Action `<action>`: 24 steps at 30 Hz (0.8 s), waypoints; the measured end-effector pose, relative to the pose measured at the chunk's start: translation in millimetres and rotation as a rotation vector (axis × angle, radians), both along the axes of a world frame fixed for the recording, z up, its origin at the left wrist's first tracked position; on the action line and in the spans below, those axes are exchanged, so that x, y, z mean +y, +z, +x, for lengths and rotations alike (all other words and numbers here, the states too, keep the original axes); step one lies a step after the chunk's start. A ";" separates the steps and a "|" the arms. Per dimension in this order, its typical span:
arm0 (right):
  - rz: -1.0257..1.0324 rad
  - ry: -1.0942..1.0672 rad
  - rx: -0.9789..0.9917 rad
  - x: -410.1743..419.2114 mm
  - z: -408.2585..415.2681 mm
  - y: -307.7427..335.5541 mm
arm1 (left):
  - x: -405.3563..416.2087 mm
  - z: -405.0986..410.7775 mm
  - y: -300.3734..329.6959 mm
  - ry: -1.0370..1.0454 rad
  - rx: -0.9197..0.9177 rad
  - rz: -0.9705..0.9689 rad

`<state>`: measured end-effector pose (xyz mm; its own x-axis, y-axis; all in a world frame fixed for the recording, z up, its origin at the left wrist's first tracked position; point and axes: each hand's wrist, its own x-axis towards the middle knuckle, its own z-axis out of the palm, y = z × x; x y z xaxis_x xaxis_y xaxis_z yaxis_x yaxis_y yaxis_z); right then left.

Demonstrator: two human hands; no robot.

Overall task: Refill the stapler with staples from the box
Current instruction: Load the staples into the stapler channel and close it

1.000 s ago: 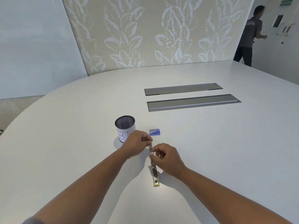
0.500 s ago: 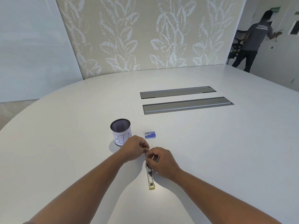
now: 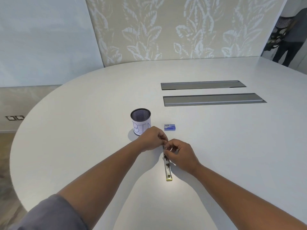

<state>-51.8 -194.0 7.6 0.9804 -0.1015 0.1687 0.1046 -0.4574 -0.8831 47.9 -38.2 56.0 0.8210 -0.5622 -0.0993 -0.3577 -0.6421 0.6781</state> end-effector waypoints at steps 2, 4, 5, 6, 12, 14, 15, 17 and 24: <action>0.015 -0.001 0.005 -0.3 0.1 1.1 | 0.1 0.2 0.4 0.001 0.002 -0.010; 0.018 0.001 0.000 -1.6 0.5 1.3 | 0.3 0.1 2.0 0.008 -0.001 -0.029; 0.021 0.005 -0.001 -2.3 1.0 1.3 | 0.8 0.3 3.2 0.013 0.001 -0.042; 0.026 0.009 0.000 -2.8 1.3 1.1 | 1.4 0.8 4.4 0.017 0.010 -0.051; 0.047 0.004 0.002 -4.0 3.1 -0.5 | 3.0 0.8 6.3 0.011 0.053 -0.015; 0.049 0.005 0.003 -4.7 3.9 -0.6 | 2.9 0.3 5.4 0.017 0.054 -0.007; 0.050 0.005 0.004 -4.8 4.2 -0.8 | 2.9 0.2 5.0 0.020 0.061 -0.009; 0.050 0.007 0.003 -4.4 4.3 -0.9 | 3.0 -0.2 5.1 0.024 0.079 -0.014; 0.048 0.017 0.001 -5.2 4.4 -0.4 | 2.2 -0.5 7.3 0.023 0.098 -0.039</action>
